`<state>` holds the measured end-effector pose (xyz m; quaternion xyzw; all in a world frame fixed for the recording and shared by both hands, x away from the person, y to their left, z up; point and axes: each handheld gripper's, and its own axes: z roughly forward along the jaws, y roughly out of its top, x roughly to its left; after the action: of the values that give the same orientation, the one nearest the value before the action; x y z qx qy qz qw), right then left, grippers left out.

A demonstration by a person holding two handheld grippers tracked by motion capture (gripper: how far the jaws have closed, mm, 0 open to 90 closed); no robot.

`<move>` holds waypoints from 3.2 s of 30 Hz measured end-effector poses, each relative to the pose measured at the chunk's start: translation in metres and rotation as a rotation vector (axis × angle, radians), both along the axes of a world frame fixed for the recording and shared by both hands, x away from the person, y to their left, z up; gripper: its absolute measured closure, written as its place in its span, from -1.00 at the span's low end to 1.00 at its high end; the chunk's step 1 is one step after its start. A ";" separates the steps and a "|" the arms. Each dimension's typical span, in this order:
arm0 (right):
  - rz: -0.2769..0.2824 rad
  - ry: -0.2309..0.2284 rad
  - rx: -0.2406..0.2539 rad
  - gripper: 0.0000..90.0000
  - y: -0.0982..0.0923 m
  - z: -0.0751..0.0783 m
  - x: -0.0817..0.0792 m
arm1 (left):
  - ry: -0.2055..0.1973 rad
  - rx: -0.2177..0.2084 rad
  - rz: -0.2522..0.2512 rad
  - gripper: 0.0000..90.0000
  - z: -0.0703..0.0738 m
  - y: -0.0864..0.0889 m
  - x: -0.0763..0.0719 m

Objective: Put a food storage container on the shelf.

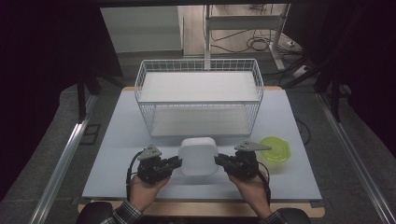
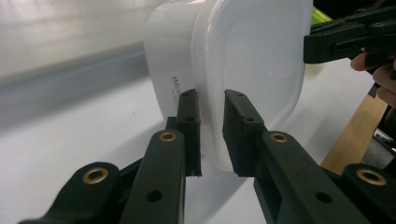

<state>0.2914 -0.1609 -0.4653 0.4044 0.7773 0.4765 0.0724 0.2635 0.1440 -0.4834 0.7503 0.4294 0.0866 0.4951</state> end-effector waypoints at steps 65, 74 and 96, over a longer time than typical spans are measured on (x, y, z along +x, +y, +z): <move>-0.060 -0.244 0.055 0.67 0.021 0.155 0.085 | -0.276 0.038 0.062 0.69 0.164 0.009 0.085; -0.078 -0.237 0.044 0.67 0.025 0.159 0.098 | -0.251 0.054 0.070 0.68 0.166 0.009 0.102; -0.098 -0.213 0.042 0.55 0.024 0.157 0.121 | -0.233 0.082 0.043 0.54 0.168 0.003 0.118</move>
<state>0.4121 -0.1371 -0.3079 0.3905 0.7344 0.5287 0.1692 0.3816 0.1467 -0.3155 0.7455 0.3809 0.2014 0.5086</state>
